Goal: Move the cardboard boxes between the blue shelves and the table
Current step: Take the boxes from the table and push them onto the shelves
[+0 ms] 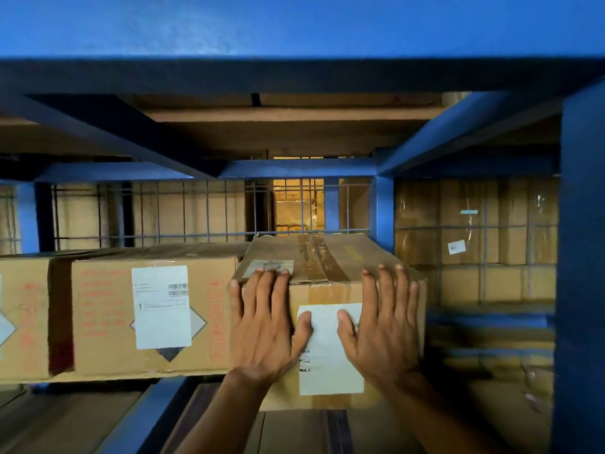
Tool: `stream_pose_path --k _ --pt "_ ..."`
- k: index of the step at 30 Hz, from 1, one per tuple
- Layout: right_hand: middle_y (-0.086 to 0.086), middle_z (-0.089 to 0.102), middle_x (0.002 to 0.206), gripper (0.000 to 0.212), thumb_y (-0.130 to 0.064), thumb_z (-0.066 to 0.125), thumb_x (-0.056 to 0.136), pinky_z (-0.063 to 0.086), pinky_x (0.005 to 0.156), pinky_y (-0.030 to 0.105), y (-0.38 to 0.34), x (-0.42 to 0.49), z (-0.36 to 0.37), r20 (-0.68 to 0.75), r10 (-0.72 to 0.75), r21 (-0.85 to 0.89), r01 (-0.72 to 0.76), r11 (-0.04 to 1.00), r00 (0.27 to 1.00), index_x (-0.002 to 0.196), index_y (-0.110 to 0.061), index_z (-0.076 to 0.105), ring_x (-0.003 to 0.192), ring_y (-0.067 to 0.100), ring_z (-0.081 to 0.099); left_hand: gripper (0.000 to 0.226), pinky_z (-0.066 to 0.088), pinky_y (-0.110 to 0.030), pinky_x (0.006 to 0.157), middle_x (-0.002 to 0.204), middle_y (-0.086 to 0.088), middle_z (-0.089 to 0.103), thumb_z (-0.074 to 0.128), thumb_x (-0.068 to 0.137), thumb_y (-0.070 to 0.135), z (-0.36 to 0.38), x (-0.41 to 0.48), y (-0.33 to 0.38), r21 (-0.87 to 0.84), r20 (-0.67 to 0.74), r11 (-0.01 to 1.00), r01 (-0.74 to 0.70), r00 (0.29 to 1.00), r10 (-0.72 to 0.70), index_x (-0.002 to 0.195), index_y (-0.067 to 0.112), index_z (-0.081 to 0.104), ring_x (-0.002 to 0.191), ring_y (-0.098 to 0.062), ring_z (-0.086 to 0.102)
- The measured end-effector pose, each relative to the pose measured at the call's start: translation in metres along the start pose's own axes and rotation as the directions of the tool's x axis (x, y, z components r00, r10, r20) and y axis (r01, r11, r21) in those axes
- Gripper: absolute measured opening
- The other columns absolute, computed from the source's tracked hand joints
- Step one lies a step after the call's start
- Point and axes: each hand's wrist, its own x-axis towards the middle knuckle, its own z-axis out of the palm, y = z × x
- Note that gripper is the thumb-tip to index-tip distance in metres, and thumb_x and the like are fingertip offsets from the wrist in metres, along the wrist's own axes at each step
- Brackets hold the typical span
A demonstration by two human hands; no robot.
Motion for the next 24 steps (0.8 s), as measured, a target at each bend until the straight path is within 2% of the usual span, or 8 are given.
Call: stream_pose_path --k 4,7,14,20,22,24 --pt "0.026 0.043 0.147 0.069 -0.049 0.047 0.088 0.020 0.117 0.058 -0.009 0.005 0.019 -0.082 0.017 0.033 -0.014 0.999 0.997 0.140 -0.003 0.042 0.141 0.046 0.031 0.070 0.008 -0.051 0.117 0.136 -0.017 0.050 0.028 0.091 0.058 0.022 0.010 -0.011 -0.041 -0.089 0.999 -0.018 0.996 0.014 0.133 0.006 0.049 0.134 -0.033 0.037" --pt "0.024 0.038 0.151 0.072 -0.051 0.044 0.090 0.019 0.118 0.056 -0.012 0.013 0.036 -0.069 0.037 0.014 -0.036 0.999 0.997 0.144 -0.004 0.040 0.144 0.043 0.028 0.069 0.009 -0.050 0.118 0.138 -0.017 0.049 0.028 0.091 0.057 0.036 0.021 -0.017 -0.037 -0.102 0.999 -0.023 0.995 0.019 0.135 0.006 0.045 0.137 -0.033 0.035" --pt "0.020 0.035 0.154 0.072 -0.052 0.040 0.092 0.014 0.120 0.052 -0.014 0.030 0.081 -0.073 0.058 0.019 -0.057 0.998 0.996 0.147 -0.005 0.039 0.146 0.039 0.025 0.067 0.012 -0.051 0.118 0.139 -0.015 0.049 0.036 0.089 0.054 0.069 0.041 -0.027 0.002 -0.104 1.000 -0.012 0.995 0.013 0.134 0.006 0.050 0.138 -0.030 0.034" --pt "0.021 0.034 0.155 0.073 -0.050 0.038 0.092 0.019 0.119 0.054 -0.014 0.044 0.119 -0.116 0.060 0.075 -0.051 0.996 0.991 0.149 -0.005 0.034 0.147 0.039 0.023 0.066 0.018 -0.052 0.116 0.136 -0.016 0.052 0.040 0.088 0.051 0.101 0.060 -0.037 0.008 -0.142 1.000 -0.024 0.990 0.025 0.132 0.004 0.052 0.137 -0.032 0.038" --pt "0.020 0.029 0.158 0.074 -0.050 0.036 0.093 0.018 0.119 0.053 -0.013 0.044 0.119 -0.122 0.052 0.073 -0.044 0.996 0.991 0.151 -0.005 0.030 0.148 0.038 0.020 0.068 0.017 -0.052 0.117 0.144 -0.017 0.045 0.038 0.090 0.050 0.102 0.060 -0.039 0.023 -0.136 0.999 -0.032 0.990 0.035 0.139 0.003 0.047 0.141 -0.031 0.032" --pt "0.019 0.024 0.160 0.073 -0.049 0.033 0.096 0.016 0.120 0.053 -0.013 0.042 0.115 -0.124 0.042 0.081 -0.033 0.996 0.991 0.153 -0.004 0.026 0.149 0.037 0.017 0.068 0.015 -0.050 0.118 0.155 -0.018 0.029 0.031 0.095 0.047 0.100 0.054 -0.038 0.031 -0.116 0.998 -0.056 0.991 0.060 0.148 0.005 0.034 0.146 -0.029 0.020"
